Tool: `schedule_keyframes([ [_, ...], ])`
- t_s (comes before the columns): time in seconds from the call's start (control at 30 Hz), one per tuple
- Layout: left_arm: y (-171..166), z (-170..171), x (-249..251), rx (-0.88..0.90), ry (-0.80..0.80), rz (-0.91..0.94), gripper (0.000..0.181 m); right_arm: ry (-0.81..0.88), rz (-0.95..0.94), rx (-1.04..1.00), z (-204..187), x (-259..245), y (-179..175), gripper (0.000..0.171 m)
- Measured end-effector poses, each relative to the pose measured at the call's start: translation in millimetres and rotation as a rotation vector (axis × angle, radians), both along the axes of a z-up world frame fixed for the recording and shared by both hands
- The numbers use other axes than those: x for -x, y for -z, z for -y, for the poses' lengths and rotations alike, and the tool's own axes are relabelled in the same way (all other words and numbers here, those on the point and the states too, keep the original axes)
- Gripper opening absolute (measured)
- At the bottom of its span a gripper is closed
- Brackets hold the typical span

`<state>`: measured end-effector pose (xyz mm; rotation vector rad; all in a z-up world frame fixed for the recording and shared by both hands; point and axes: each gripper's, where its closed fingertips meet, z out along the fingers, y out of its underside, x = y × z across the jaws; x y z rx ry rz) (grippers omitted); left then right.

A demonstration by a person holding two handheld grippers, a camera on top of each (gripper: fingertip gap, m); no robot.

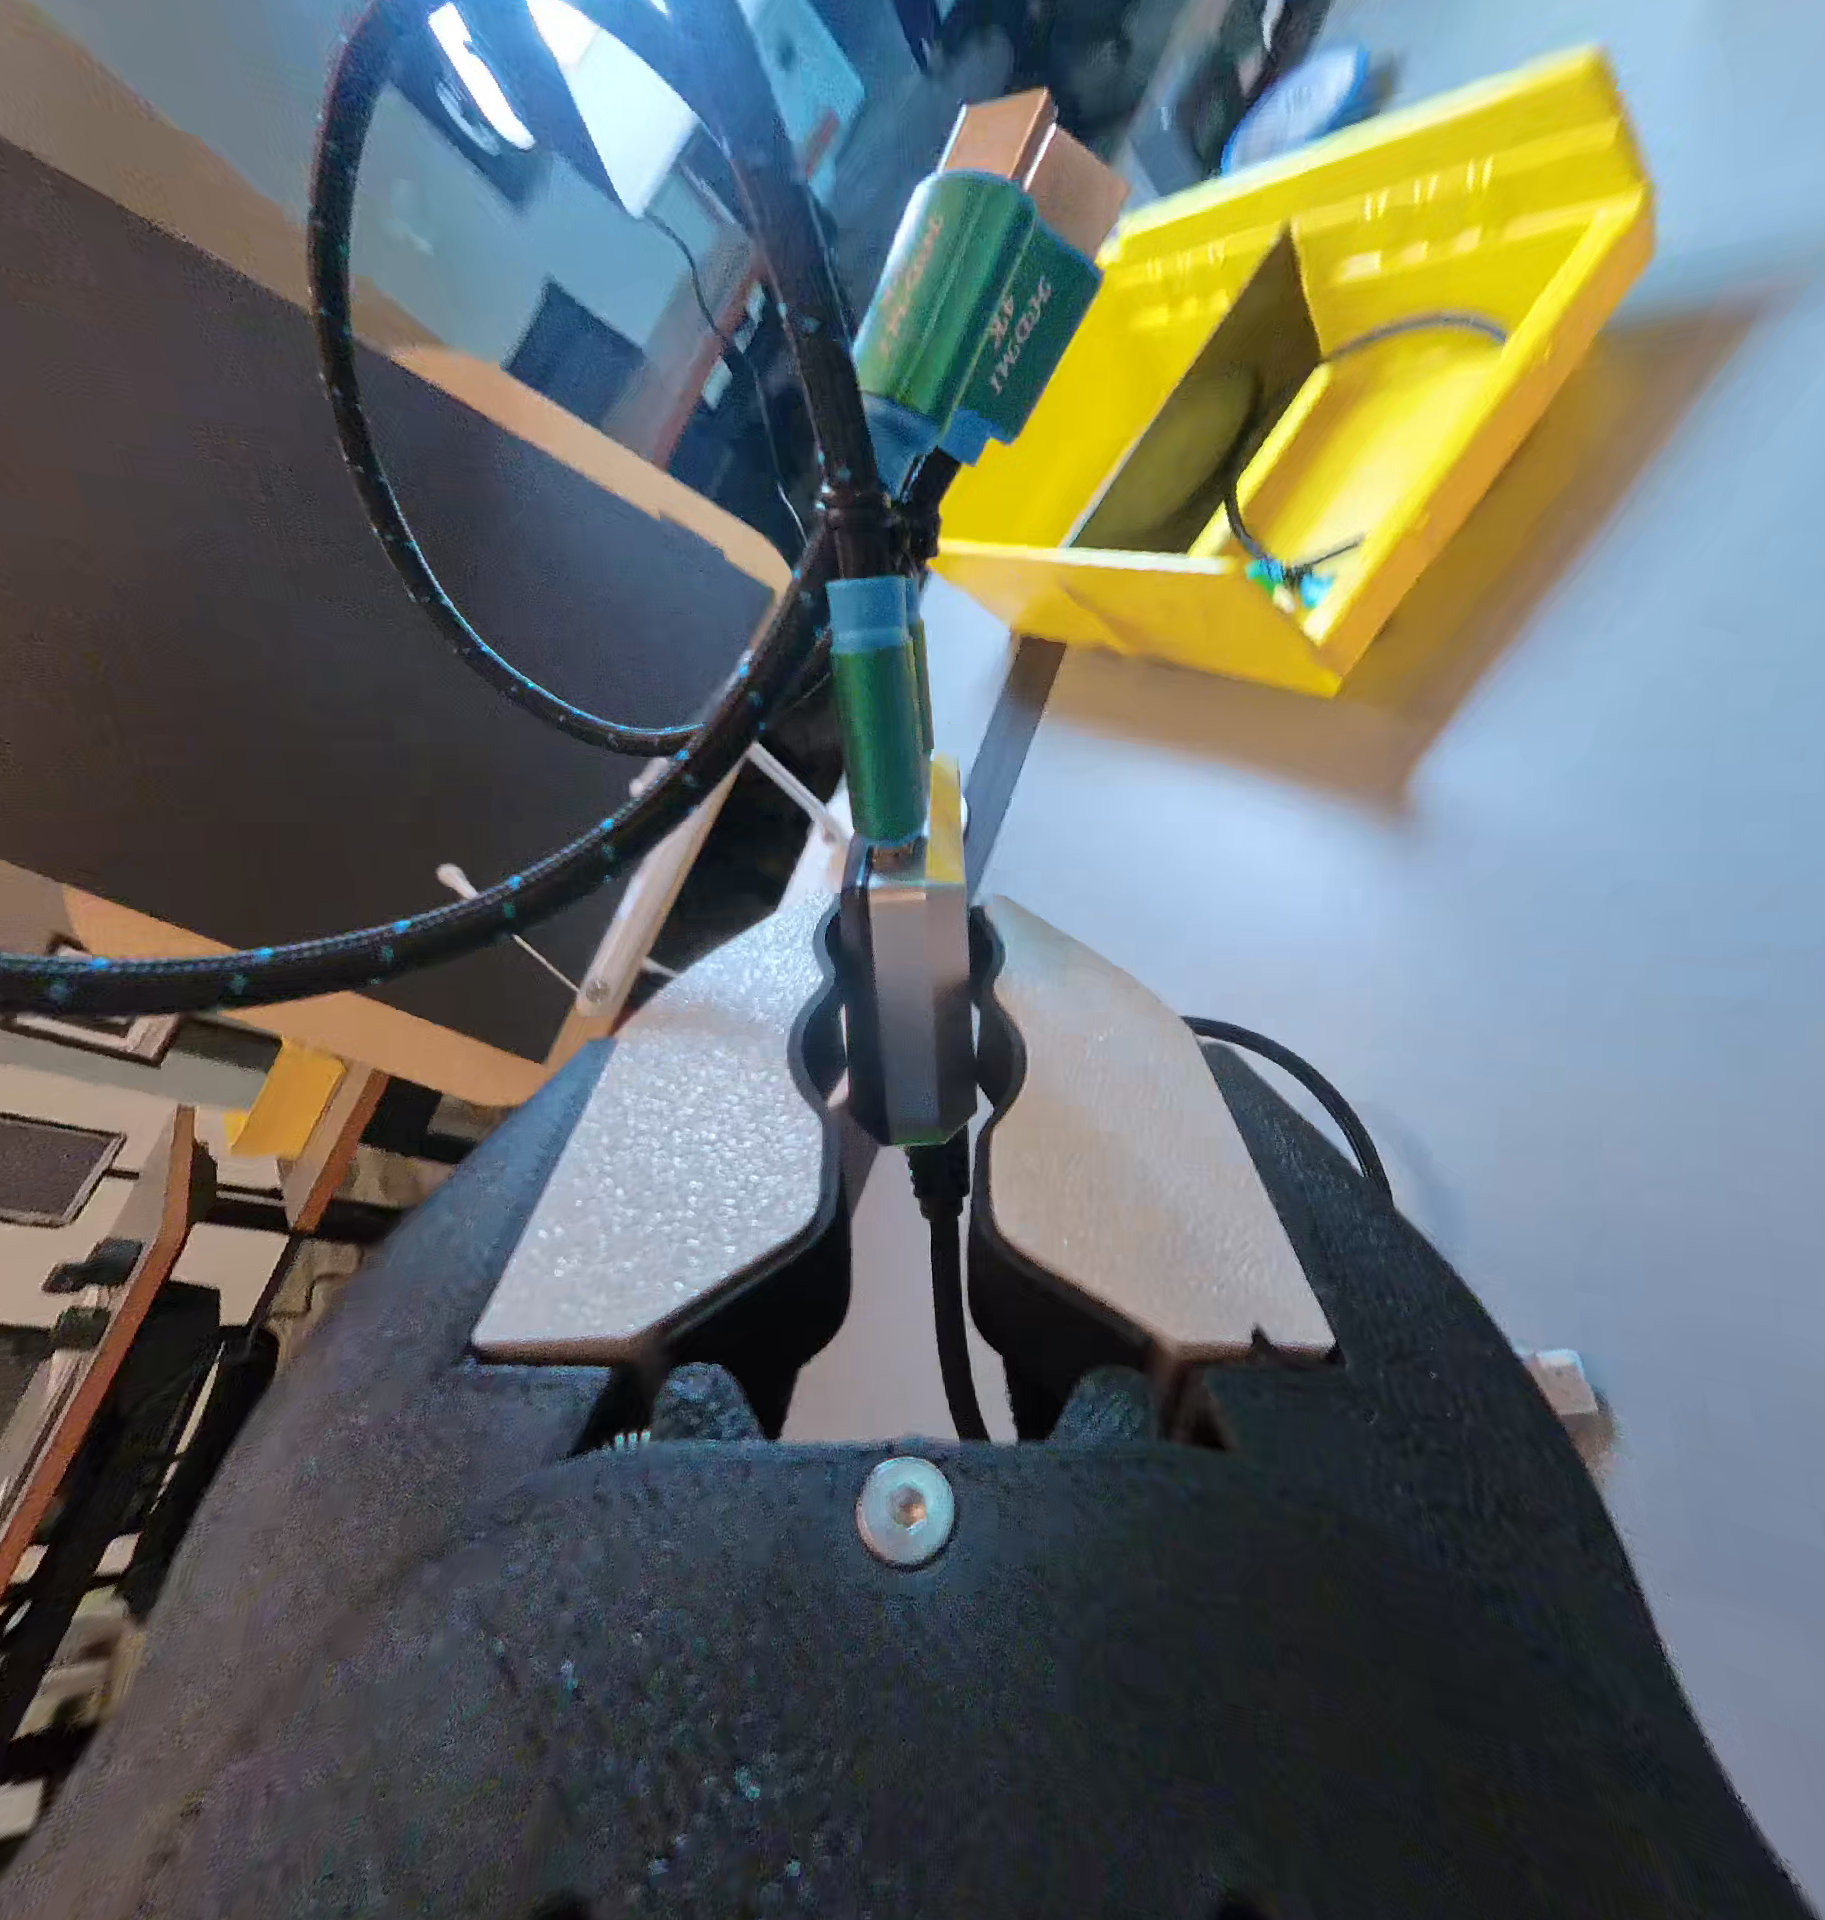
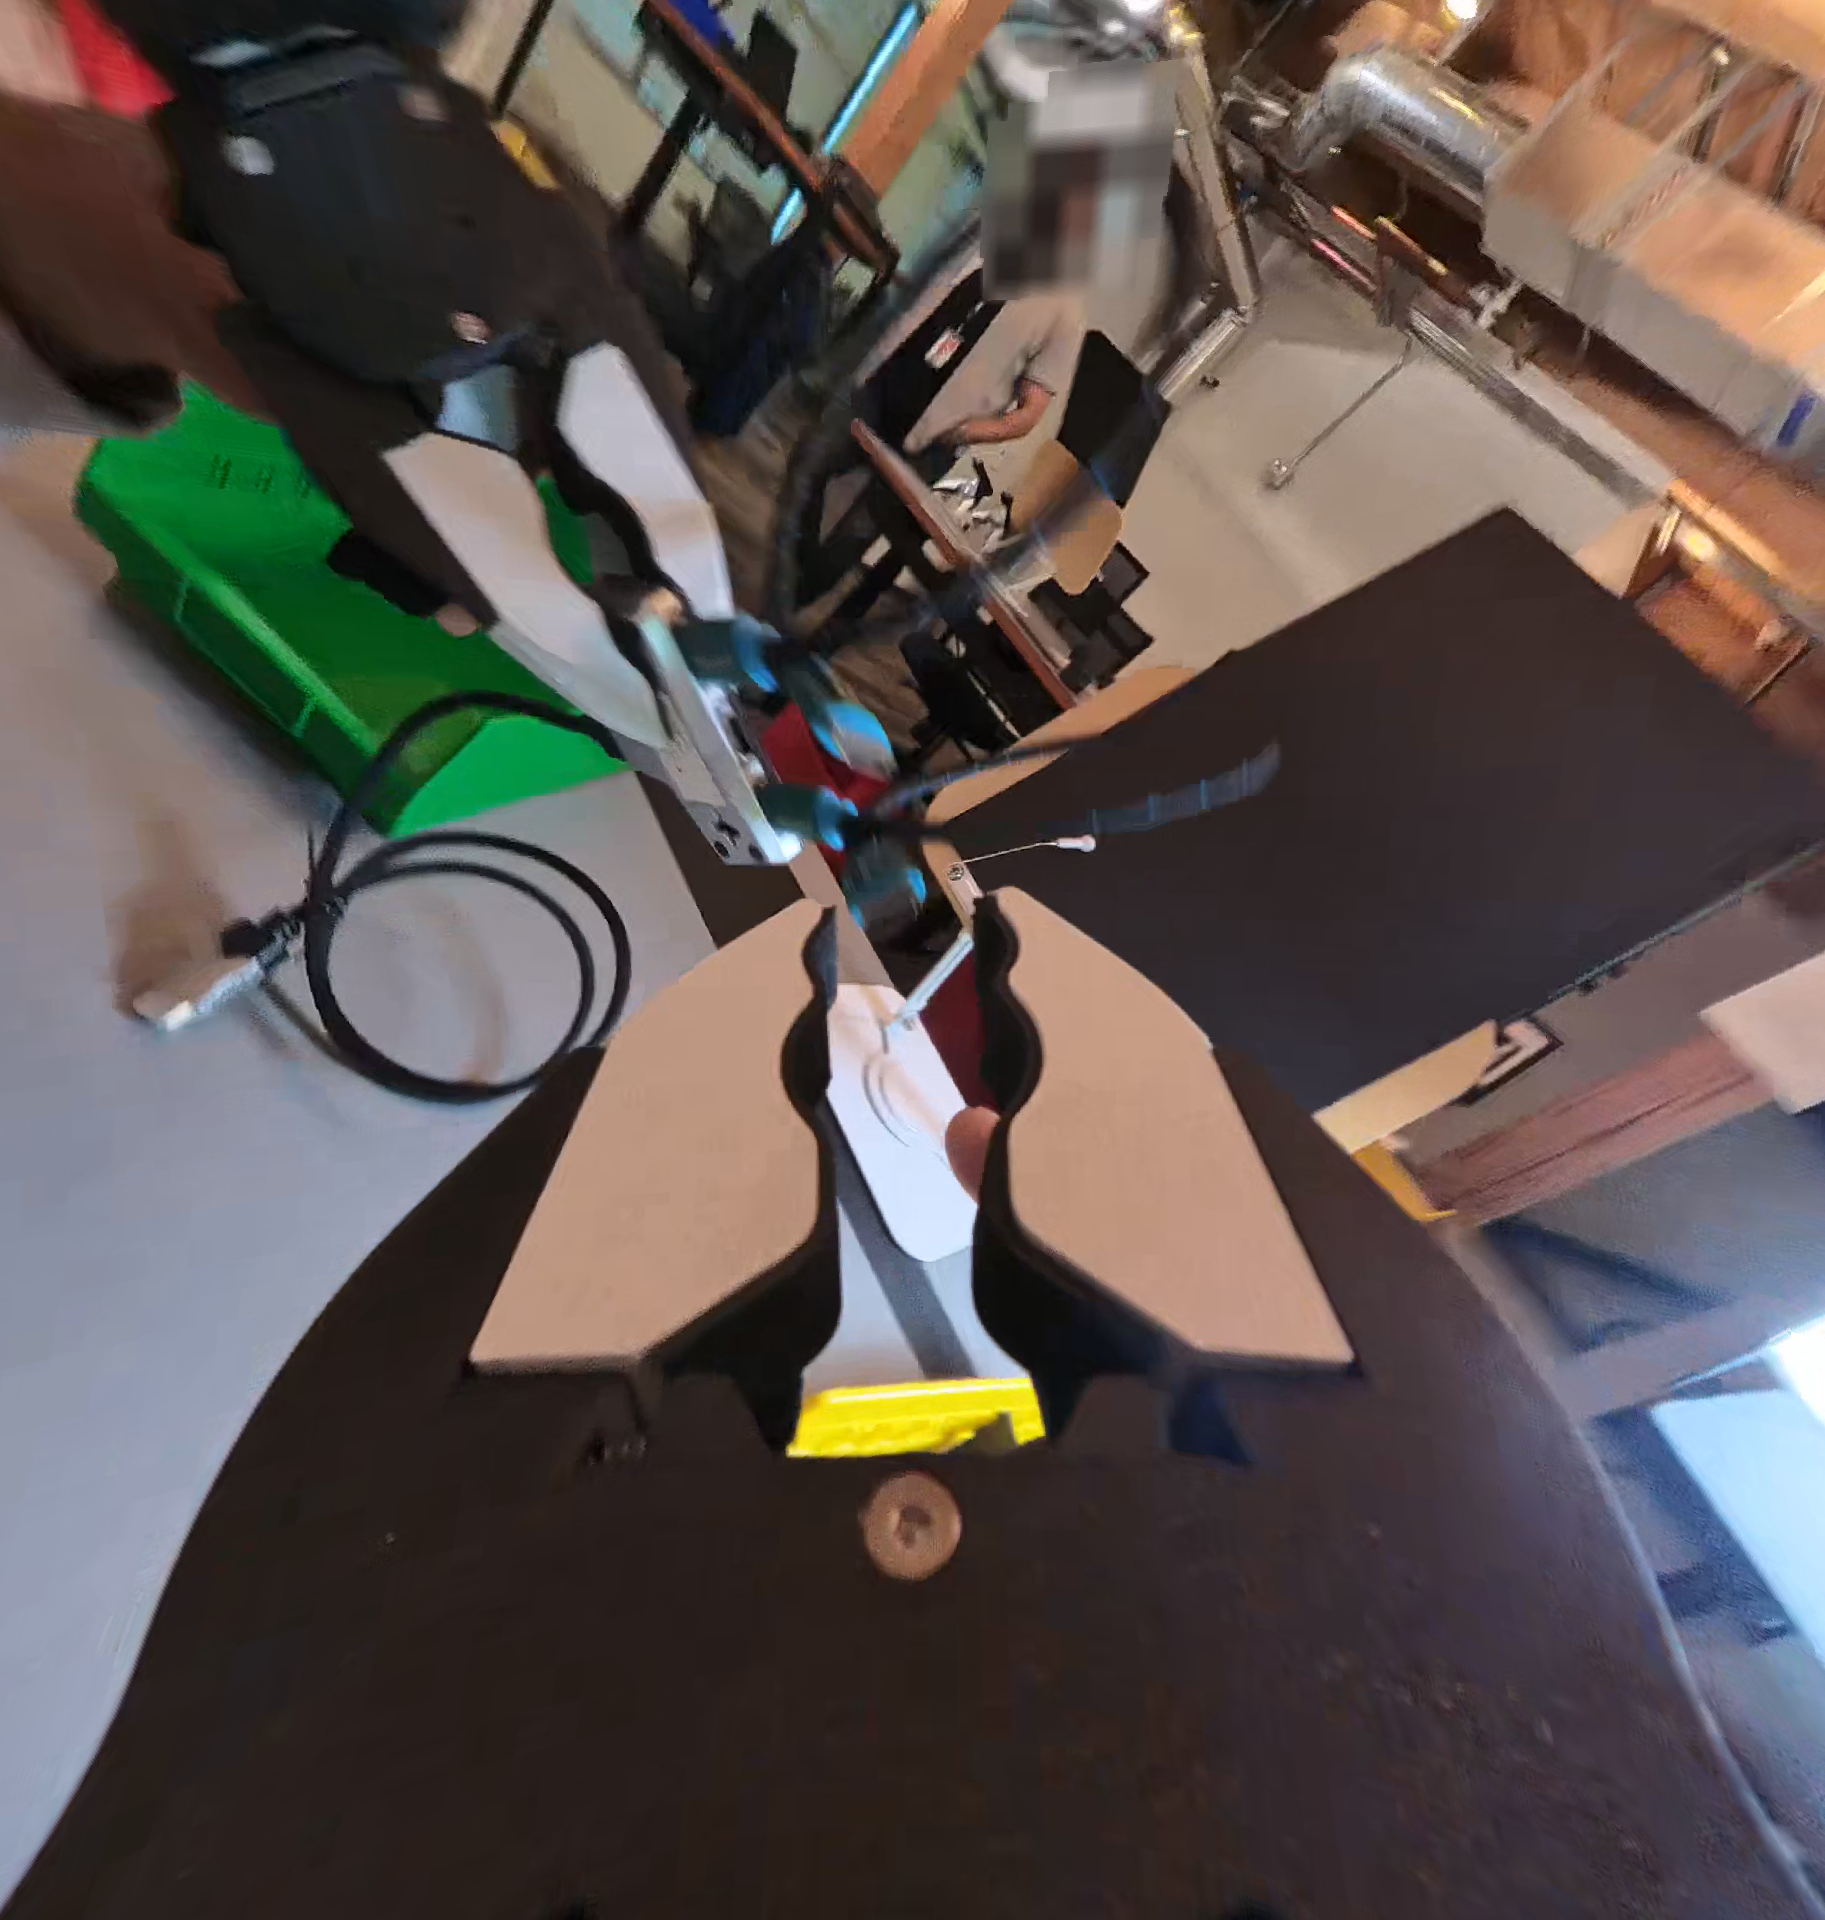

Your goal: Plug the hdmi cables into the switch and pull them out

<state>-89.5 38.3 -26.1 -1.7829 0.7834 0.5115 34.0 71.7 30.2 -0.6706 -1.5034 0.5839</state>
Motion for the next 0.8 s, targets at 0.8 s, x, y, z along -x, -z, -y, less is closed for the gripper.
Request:
schedule_keyframes([
  [0.8, 112, -24, -44, 0.354, 0.19, -0.093, 0.026, 0.091, 0.445, -0.308, -22, 68, 160, 0.013],
])
